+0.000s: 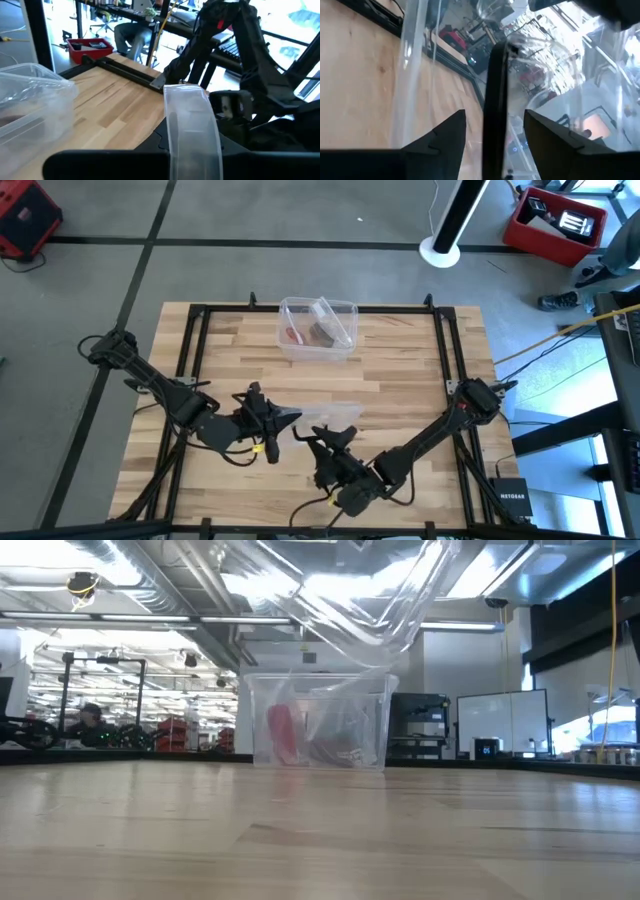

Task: Roll bandage
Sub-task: Close the container

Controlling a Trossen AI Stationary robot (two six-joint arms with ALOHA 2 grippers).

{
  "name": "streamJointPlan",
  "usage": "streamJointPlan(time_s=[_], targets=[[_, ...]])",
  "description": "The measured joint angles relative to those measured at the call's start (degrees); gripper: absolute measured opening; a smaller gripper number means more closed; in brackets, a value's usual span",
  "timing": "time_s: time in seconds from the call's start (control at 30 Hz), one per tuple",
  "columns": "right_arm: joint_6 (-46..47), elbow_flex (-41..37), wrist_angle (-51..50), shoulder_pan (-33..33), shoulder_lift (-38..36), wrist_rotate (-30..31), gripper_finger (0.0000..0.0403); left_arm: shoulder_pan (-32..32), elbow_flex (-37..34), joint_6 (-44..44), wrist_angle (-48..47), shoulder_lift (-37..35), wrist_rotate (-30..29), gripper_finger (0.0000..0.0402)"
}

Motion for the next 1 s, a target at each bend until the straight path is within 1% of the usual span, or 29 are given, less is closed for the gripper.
streamJointPlan(time_s=[0.1,0.2,0.27,0.4,0.43,0.57,0.73,0.8,0.87,0.93,1.0], targets=[[-1.4,0.0,0.3,-0.5,0.0,0.4,0.02,-0.1,0.0,0.0,0.5,0.0,0.2,0.0024],[-2.4,0.0,0.7,-0.7,0.0,2.2,0.0175,-0.2,0.0,0.1,0.4,0.0,0.2,0.0026],[-2.4,0.0,0.7,-0.7,0.0,2.1,0.0141,-0.2,0.0,0.1,0.4,0.0,0.3,0.002],[-2.3,0.0,0.7,-0.6,0.0,2.1,0.005,0.0,0.0,-1.1,0.2,0.0,0.5,0.0017],[-2.2,0.0,1.0,-0.6,0.1,2.3,0.0033,0.0,0.0,-1.4,0.2,0.0,0.5,0.0018],[-2.2,0.0,1.2,-0.6,0.0,1.9,0.0033,0.4,0.0,-2.1,0.5,0.0,0.3,0.0042],[-2.9,0.0,1.1,0.1,0.1,1.5,0.0034,1.9,0.0,1.1,0.6,-0.7,0.1,0.0087],[-3.3,0.0,0.8,0.5,0.0,1.6,0.0034,2.7,0.0,3.5,-0.2,-2.2,0.4,0.0107],[-4.4,0.0,0.0,0.5,-0.7,0.4,0.0034,3.3,-0.1,7.6,-0.7,-4.4,-0.1,0.0125],[-4.7,-0.1,-1.6,0.3,-1.7,-0.6,0.0034,3.8,0.0,11.8,-3.6,-8.1,-1.2,0.0139],[-4.9,-0.1,-4.1,-0.7,-3.5,-2.7,0.0034,4.1,0.1,14.0,-8.6,-11.8,-3.7,0.0149]])
